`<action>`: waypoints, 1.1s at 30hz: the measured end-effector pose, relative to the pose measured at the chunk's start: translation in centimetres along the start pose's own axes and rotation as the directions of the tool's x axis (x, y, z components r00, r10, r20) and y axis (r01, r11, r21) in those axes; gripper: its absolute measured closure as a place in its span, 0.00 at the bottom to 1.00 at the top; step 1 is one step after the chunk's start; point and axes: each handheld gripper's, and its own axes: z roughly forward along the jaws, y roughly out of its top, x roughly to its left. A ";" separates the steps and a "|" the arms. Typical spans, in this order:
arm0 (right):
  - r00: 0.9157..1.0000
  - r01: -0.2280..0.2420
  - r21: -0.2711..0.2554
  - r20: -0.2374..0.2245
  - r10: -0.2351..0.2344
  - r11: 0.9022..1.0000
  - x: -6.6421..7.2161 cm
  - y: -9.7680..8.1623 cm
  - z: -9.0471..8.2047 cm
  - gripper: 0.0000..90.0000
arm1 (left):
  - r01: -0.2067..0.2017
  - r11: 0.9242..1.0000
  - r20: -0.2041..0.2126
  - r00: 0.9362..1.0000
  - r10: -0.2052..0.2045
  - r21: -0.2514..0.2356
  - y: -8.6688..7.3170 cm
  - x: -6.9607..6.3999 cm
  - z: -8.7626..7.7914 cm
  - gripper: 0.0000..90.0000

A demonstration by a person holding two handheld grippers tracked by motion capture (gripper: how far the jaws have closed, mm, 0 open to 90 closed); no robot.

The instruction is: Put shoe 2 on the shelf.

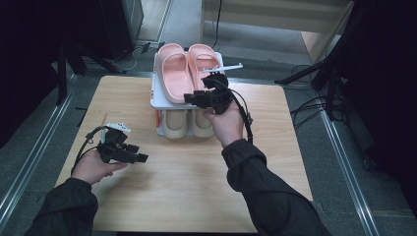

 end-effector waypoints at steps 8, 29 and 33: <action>0.998 0.035 0.004 -0.051 -0.035 0.999 0.1 -2.2 -1.3 0.66 | 0.001 1.000 0.006 1.000 -0.001 0.006 0.3 -0.1 0.3 0.40; 0.987 0.068 -0.008 -0.149 -0.069 0.998 -2.6 -8.4 -2.8 0.64 | -0.009 1.000 0.002 1.000 0.009 -0.012 -0.4 -0.8 -0.2 0.40; 0.986 0.105 -0.011 -0.130 -0.105 0.994 -2.8 -9.4 -2.6 0.64 | -0.011 1.000 -0.012 1.000 0.011 -0.010 -0.9 -0.9 -0.6 0.40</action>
